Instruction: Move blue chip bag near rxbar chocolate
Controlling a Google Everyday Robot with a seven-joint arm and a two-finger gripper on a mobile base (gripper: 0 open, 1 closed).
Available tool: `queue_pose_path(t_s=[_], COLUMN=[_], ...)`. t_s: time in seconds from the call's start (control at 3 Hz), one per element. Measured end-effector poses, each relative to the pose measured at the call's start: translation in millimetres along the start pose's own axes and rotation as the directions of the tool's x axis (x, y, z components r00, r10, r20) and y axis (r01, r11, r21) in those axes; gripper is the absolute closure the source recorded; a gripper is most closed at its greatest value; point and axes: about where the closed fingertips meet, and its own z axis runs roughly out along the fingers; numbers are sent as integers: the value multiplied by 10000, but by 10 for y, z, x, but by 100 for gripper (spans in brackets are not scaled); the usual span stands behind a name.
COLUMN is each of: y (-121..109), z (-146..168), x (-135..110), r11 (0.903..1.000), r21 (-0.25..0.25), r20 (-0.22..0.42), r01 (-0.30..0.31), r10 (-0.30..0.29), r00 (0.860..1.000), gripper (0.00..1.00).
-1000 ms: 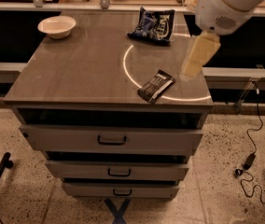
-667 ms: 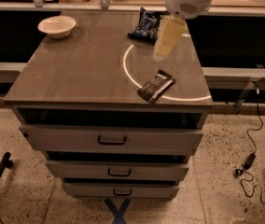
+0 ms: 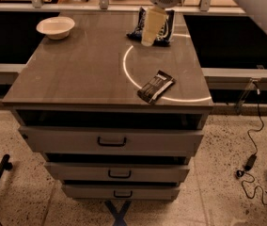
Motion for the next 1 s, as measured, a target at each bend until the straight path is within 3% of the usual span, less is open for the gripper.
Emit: queue_pose_path(t_s=[0.33,0.67,1.0], y=[-2,-206,-491], z=[94,359,836], x=[-13,76,224], r11=[10000,9979,9900], r21=[42,585,1194], r20=[-179,-442,-425], r01=[-75,-289,-754], r10=[76,315,809], r00=[9998,9985,9958], gripper=[0,0,0])
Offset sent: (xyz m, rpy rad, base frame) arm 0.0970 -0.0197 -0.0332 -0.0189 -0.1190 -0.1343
